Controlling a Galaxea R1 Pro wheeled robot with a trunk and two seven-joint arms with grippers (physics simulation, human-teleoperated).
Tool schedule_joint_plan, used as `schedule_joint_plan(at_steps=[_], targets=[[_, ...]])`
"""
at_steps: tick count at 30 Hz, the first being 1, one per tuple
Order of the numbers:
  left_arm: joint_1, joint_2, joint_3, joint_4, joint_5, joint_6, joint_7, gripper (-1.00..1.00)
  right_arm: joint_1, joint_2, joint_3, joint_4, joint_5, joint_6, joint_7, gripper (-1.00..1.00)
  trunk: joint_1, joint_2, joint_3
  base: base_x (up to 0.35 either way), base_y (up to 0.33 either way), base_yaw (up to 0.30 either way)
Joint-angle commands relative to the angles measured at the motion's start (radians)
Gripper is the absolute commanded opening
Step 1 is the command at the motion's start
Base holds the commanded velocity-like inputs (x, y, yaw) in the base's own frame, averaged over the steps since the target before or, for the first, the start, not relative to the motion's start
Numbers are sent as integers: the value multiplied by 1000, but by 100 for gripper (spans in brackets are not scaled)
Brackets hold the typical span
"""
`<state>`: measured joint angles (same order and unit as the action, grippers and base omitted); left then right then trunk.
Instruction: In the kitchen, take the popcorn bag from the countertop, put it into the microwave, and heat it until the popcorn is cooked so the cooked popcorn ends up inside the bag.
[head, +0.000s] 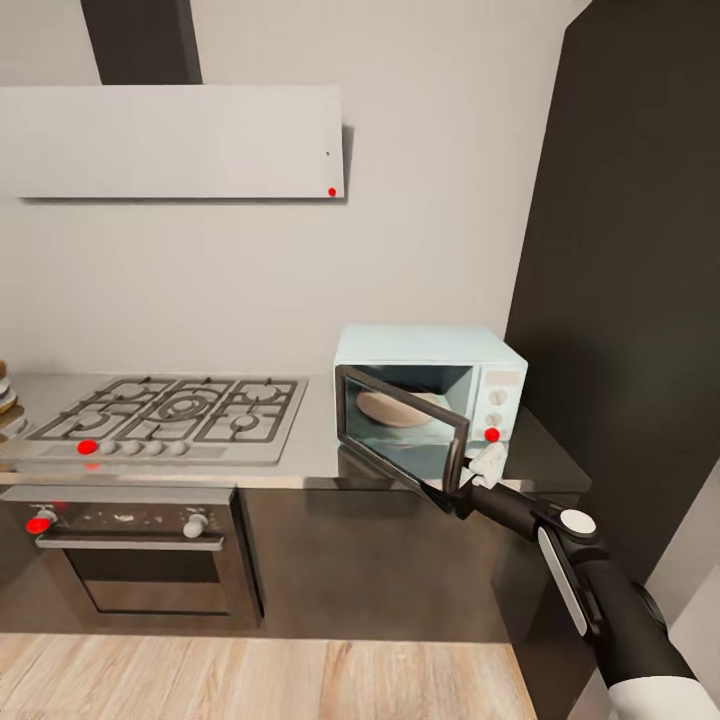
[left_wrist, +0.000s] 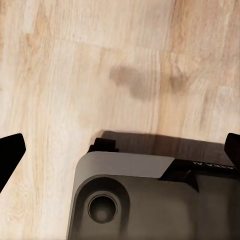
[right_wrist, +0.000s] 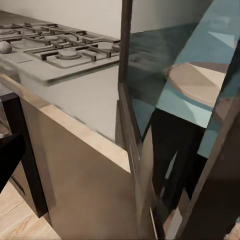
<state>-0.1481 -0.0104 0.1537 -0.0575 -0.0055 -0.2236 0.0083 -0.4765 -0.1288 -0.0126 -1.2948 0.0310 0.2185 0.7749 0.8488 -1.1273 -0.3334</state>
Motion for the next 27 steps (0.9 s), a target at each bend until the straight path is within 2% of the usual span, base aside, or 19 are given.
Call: schedule_joint_plan(at_steps=[1,11,27], targets=[[-1,0,4,1,-1,-3,1,100,-1,0,-1,-1,2,7,6,100,0,-1,-1,-77,0,0],[-1,0,4,1,-1,-3,1,100,-1,1,3,-3,3,6,5,100,0,-1,-1,-184,109,0],[-1,0,4,1,-1,-3,1,100,-1,0,3,-3,3,6,6,100,0,-1,-1,-65,67,0]])
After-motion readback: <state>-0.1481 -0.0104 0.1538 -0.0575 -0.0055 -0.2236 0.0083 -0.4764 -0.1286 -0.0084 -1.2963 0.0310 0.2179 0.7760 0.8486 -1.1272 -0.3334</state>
